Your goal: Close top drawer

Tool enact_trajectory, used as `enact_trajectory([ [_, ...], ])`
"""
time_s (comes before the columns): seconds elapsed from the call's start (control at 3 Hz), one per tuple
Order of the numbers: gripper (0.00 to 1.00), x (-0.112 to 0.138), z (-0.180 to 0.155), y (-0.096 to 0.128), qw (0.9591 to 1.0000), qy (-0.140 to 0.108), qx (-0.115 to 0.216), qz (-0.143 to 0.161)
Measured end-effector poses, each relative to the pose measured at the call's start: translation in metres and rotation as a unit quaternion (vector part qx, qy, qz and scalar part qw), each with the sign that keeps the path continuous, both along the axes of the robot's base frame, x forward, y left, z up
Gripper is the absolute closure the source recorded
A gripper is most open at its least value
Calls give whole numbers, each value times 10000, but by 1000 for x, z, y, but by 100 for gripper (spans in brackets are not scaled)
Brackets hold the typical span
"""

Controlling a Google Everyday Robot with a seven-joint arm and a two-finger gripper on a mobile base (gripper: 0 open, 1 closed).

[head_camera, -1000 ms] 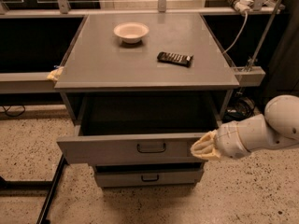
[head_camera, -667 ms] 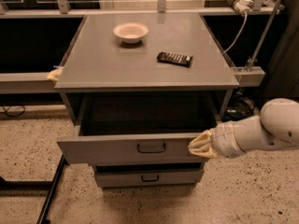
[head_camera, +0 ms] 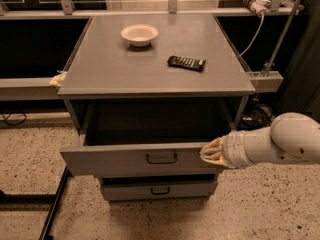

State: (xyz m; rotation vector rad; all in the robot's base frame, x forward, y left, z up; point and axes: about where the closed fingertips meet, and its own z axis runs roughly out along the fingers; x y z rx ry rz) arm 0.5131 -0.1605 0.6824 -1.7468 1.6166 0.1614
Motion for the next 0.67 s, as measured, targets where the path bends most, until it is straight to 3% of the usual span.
enact_trajectory([
  [0.67,100,38,-11,-12,9988,-380,-191,-254],
])
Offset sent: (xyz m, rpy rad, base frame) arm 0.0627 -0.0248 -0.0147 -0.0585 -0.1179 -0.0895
